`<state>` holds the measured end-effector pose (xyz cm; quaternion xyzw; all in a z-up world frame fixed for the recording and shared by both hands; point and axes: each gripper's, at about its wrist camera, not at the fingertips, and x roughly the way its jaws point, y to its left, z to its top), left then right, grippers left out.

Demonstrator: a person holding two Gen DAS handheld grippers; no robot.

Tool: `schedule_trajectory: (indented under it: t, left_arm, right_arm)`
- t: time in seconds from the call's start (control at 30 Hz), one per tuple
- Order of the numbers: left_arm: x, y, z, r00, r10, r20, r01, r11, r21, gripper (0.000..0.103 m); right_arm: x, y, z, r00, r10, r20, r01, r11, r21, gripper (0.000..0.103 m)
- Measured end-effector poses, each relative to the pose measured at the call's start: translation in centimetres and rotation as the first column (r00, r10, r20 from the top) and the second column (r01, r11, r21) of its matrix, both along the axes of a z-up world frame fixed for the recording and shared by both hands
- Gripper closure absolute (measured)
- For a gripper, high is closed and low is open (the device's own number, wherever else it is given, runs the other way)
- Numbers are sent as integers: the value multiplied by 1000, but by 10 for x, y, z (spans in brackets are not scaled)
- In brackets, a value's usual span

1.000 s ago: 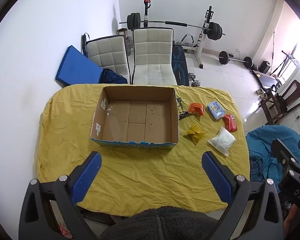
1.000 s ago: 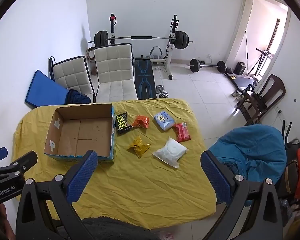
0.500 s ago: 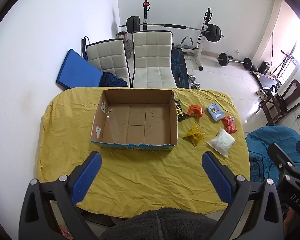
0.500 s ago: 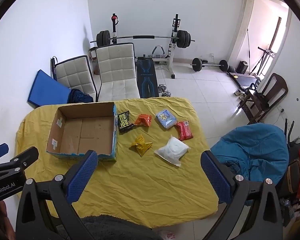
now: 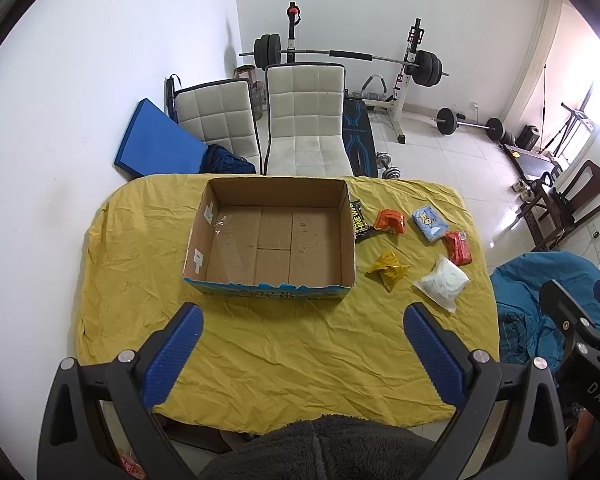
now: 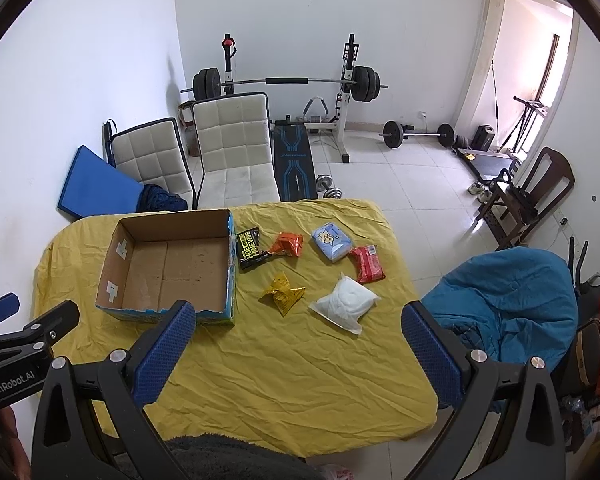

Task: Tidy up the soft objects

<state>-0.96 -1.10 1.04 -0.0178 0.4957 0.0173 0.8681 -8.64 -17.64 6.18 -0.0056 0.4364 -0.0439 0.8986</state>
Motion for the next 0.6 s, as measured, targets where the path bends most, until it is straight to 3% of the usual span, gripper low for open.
schedule_trajectory:
  t: [0.6]
  left_arm:
    - [-9, 3, 8, 1000, 5, 11, -5, 1000, 5, 0]
  right_arm:
    - [-7, 2, 3, 1000, 0, 11, 0, 1000, 6, 0]
